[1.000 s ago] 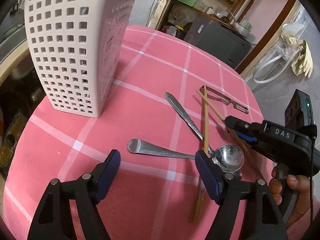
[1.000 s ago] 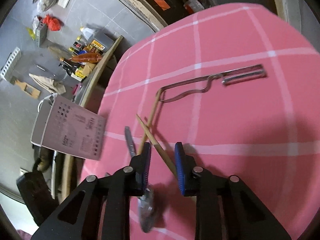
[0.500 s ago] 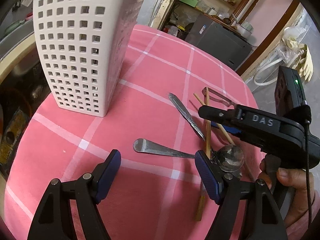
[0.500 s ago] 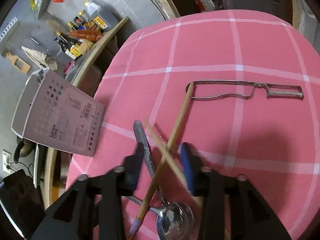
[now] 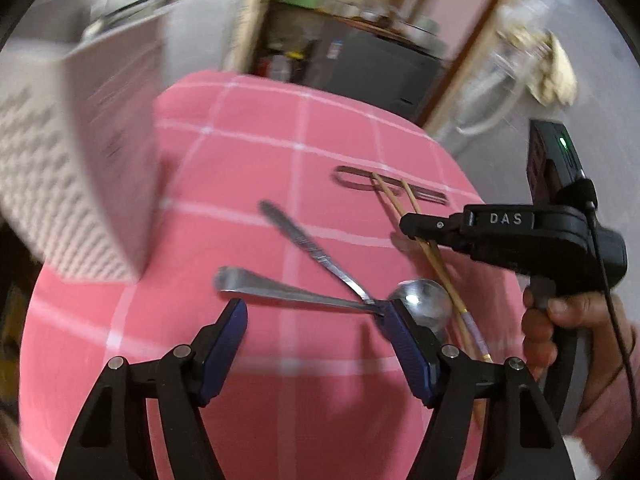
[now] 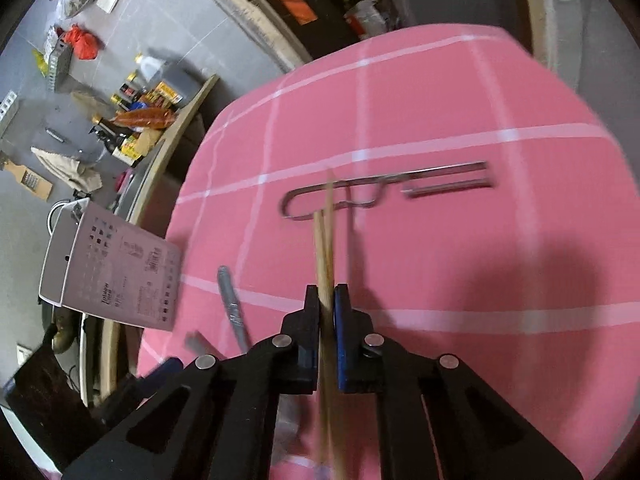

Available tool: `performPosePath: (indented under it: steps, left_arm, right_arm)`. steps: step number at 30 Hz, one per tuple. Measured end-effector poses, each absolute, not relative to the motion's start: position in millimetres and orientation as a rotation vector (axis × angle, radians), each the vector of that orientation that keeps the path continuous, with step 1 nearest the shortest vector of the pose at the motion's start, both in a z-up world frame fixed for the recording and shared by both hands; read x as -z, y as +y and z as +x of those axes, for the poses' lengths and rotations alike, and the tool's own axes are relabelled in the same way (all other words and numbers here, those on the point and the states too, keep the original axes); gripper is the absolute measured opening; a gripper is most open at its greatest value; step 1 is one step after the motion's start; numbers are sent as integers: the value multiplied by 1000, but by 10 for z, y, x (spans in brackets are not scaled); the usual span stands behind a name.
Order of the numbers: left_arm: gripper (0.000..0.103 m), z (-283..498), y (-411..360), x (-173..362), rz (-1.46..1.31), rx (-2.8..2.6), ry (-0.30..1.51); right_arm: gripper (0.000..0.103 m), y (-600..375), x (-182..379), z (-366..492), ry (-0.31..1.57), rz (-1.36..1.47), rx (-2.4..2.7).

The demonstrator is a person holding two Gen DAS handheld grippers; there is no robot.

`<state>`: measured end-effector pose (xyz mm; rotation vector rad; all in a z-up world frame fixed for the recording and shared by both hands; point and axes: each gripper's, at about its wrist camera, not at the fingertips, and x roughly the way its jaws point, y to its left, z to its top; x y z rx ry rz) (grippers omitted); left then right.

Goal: Organize utensils
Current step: 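Grasp a wooden chopstick with the right tool, then grasp the silver spoon with the left tool while the right tool holds the chopstick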

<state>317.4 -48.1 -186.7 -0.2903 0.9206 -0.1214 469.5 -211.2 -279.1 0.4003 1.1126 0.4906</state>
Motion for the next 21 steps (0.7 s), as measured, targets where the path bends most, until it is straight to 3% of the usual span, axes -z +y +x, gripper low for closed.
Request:
performPosePath:
  steps: [15,21]
  left_arm:
    - [69,3478,-1080,1829,-68,400,980]
    - [39,3600,-1136,1878,-68,357,1018]
  right_arm:
    - [6,-2526,2889,4533,1090,469,-453]
    - [6,-2567,2901,4492,1084,483,-455]
